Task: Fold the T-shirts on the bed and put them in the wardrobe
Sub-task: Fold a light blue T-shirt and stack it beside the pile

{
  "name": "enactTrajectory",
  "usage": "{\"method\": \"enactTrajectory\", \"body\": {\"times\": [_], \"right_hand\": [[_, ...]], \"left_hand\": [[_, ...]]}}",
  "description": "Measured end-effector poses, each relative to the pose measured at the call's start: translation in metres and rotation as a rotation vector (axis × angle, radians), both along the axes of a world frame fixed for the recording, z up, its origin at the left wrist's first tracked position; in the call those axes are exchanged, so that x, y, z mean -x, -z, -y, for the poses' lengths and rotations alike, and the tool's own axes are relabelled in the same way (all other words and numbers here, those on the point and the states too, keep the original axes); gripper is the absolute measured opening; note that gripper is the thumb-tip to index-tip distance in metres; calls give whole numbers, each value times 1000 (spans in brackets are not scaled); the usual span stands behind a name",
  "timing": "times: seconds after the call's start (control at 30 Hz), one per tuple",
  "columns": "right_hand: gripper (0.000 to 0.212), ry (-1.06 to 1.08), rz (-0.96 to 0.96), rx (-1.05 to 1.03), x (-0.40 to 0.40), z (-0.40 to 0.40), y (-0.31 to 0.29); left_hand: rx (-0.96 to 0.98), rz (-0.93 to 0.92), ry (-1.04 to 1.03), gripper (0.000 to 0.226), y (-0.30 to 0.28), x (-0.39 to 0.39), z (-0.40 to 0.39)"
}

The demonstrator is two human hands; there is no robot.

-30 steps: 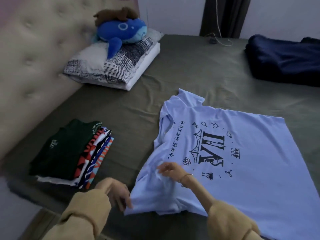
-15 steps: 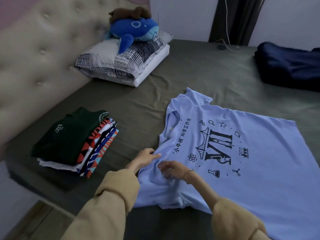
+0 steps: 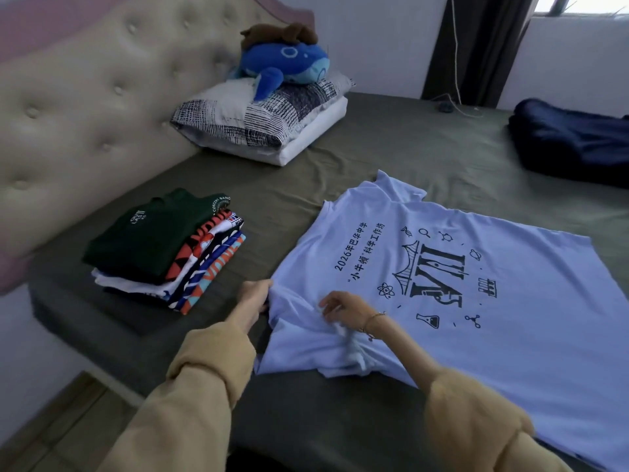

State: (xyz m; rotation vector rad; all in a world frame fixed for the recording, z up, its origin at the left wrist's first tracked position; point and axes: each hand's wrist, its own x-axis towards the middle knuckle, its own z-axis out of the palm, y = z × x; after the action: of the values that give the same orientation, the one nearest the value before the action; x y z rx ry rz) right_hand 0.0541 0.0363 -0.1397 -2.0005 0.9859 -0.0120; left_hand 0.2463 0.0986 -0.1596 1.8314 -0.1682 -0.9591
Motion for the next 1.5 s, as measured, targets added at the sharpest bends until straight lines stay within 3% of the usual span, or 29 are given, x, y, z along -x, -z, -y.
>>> {"method": "enactTrajectory", "body": {"times": [0.17, 0.27, 0.37, 0.43, 0.5, 0.63, 0.77, 0.9, 0.97, 1.07, 1.17, 1.3, 1.33, 1.43, 1.5], "right_hand": [[17, 38, -38, 144, 16, -15, -6], [3, 130, -81, 242, 24, -24, -10], [30, 184, -247, 228, 36, -31, -12], [44, 209, -333, 78, 43, -39, -14], [52, 280, -365, -121, 49, -53, -18], [55, 349, -389, -163, 61, -72, -17], [43, 531, -196, -183, 66, -84, -11], [30, 743, 51, -479, 63, -101, -16], [28, 795, 182, -641, 61, -109, -14], [33, 879, 399, -766, 59, -116, -11], [34, 950, 480, -685, 62, -113, -9], [32, 833, 269, -563, 69, -113, 0], [22, 795, 199, -450, 72, -112, 4], [42, 604, -64, -45, 80, -110, 7], [37, 496, -200, 97, 83, -113, 5]], "left_hand": [[-98, 17, 202, 44, -11, 5, -23], [-195, 70, 438, 48, -24, 14, -45], [-273, 170, 696, 52, -25, 21, -61], [-267, 189, 826, 57, -28, 27, -69], [-257, 217, 918, 60, -28, 33, -78], [-221, 268, 991, 43, -25, 42, -93], [-138, 173, 957, 37, -24, 45, -103], [-29, -143, 911, 21, -33, 54, -116], [-18, -290, 908, 24, -39, 57, -122], [-14, -330, 904, 24, -41, 58, -130], [-89, -250, 871, 28, -36, 60, -131], [-248, 23, 830, 36, -28, 65, -129], [-265, 57, 823, 35, -28, 65, -129], [-322, 147, 835, 36, -30, 66, -126], [-362, 224, 838, 48, -30, 65, -125]]}}
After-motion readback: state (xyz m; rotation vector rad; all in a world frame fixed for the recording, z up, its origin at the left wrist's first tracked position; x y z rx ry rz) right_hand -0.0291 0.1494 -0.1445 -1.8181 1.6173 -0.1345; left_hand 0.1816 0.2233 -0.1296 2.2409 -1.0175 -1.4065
